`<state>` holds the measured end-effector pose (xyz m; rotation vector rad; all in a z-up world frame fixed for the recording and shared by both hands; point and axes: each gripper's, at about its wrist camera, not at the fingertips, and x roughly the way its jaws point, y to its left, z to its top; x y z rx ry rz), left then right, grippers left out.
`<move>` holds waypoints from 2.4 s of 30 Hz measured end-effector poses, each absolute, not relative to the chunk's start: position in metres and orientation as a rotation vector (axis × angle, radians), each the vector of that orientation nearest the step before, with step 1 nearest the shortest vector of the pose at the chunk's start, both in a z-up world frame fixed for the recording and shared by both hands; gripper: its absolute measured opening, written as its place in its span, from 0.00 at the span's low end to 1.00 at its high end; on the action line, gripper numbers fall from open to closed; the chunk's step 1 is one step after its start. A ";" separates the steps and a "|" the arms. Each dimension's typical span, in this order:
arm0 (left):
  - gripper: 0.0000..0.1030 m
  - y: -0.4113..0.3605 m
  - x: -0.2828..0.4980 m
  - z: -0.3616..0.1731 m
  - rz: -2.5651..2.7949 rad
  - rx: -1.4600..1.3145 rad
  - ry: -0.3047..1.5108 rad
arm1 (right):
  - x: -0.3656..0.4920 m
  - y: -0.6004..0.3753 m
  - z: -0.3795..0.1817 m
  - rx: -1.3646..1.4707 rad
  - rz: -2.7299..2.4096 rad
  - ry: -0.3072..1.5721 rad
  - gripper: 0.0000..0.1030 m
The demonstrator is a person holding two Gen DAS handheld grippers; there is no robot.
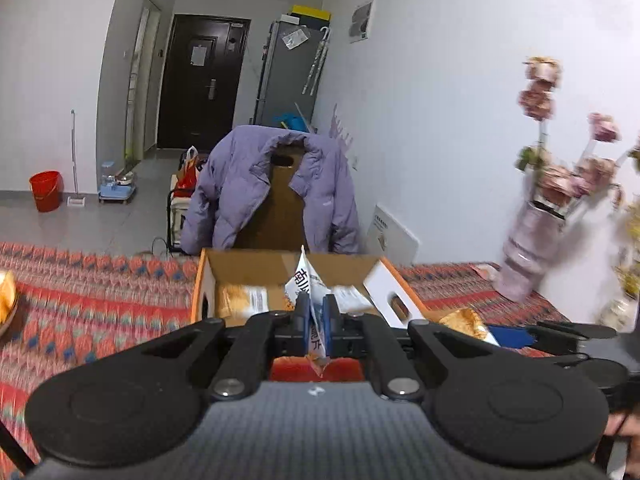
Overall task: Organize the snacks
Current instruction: 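Drop the left tool's packet into the box while the right tool drops a white cracker packet, then move both open tools back over the snack pile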
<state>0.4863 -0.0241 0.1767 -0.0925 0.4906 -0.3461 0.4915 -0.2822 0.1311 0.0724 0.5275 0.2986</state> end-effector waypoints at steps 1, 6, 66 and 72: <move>0.07 -0.027 0.507 0.175 -0.332 -0.080 0.497 | 0.517 -0.283 0.128 0.055 0.274 0.535 0.52; 0.07 -0.039 0.603 0.140 -0.290 -0.075 0.588 | 0.637 -0.294 0.095 -0.021 0.187 0.662 0.52; 1.00 0.015 0.220 0.093 -0.179 0.029 0.532 | 0.233 -0.306 0.067 0.005 0.139 0.578 0.99; 1.00 -0.002 0.245 0.086 -0.218 0.045 0.556 | 0.252 -0.307 0.063 -0.003 0.119 0.599 0.99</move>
